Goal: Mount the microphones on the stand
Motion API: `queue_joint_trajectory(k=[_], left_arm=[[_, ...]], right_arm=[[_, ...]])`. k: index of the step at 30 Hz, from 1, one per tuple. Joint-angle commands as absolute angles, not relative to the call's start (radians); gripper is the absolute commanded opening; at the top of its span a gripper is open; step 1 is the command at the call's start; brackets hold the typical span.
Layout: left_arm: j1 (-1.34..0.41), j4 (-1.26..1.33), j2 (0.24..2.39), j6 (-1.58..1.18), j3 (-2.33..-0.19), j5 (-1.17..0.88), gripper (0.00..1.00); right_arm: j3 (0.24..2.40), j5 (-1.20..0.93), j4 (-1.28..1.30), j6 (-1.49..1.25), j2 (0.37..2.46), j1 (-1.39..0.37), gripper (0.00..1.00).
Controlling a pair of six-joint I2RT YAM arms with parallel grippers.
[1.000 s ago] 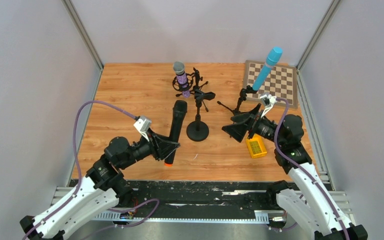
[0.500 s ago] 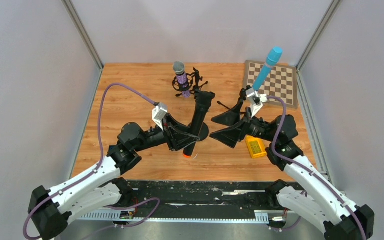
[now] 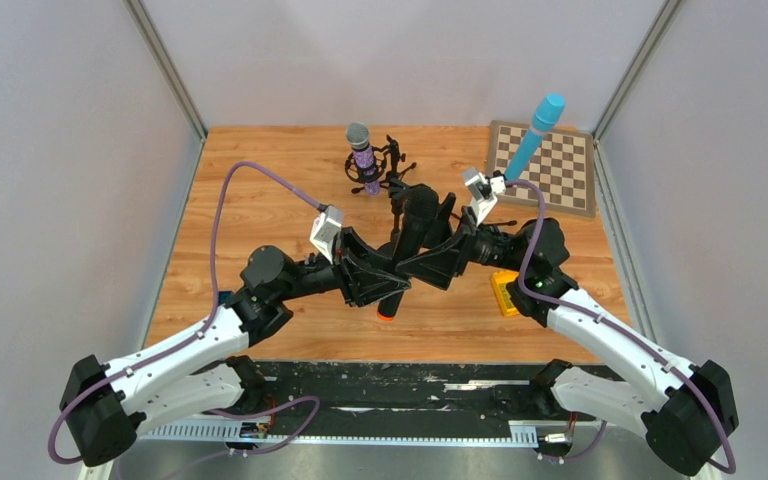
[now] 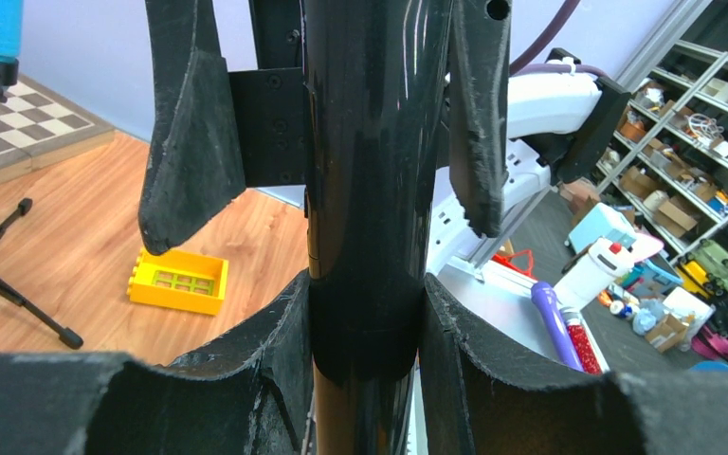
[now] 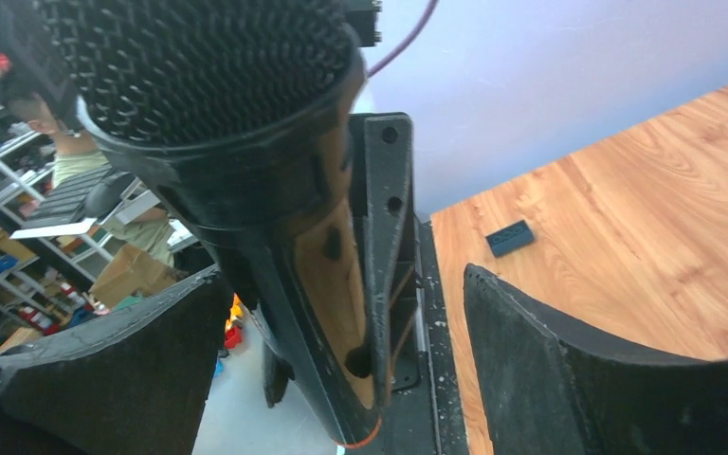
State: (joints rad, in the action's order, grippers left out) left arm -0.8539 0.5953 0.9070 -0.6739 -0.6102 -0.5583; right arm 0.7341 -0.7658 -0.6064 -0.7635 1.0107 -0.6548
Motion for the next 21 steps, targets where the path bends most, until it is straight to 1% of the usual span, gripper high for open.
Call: queue_joint_trajectory(k=[1, 3, 7, 9, 13, 16, 17, 18, 19, 20, 21], left_arm=[[-0.864, 0.705, 0.914, -0.686, -0.626, -0.556, 0.0], [-0.863, 0.706, 0.922, -0.69, -0.625, -0.562, 0.0], [-0.864, 0.713, 0.929, -0.699, -0.619, -0.563, 0.0], [-0.864, 0.712, 0.932, -0.702, -0.617, -0.563, 0.0], [-0.864, 0.717, 0.93, -0.707, -0.611, -0.557, 0.0], [-0.864, 0.721, 0.92, -0.707, -0.595, -0.538, 0.0], [-0.864, 0.732, 0.909, -0.71, -0.588, -0.518, 0.02], [-0.864, 0.737, 0.903, -0.712, -0.57, -0.505, 0.1], [-0.863, 0.748, 0.89, -0.713, -0.56, -0.481, 0.14], [-0.863, 0.752, 0.885, -0.714, -0.547, -0.47, 0.21], [-0.863, 0.753, 0.873, -0.713, -0.542, -0.45, 0.31]], right_arm=[[0.771, -0.786, -0.756, -0.826, 1.022, -0.676, 0.86], [0.767, -0.784, -0.769, -0.837, 1.023, -0.676, 0.81], [0.763, -0.776, -0.77, -0.832, 1.02, -0.676, 0.77], [0.761, -0.774, -0.772, -0.829, 1.022, -0.676, 0.73], [0.766, -0.785, -0.772, -0.828, 1.029, -0.677, 0.54], [0.766, -0.779, -0.756, -0.814, 1.024, -0.677, 0.35], [0.767, -0.776, -0.746, -0.808, 1.02, -0.676, 0.28], [0.767, -0.771, -0.735, -0.801, 1.017, -0.676, 0.2], [0.767, -0.765, -0.724, -0.795, 1.013, -0.676, 0.13], [0.767, -0.758, -0.708, -0.789, 1.01, -0.676, 0.04], [0.771, -0.749, -0.685, -0.779, 1.008, -0.676, 0.01]])
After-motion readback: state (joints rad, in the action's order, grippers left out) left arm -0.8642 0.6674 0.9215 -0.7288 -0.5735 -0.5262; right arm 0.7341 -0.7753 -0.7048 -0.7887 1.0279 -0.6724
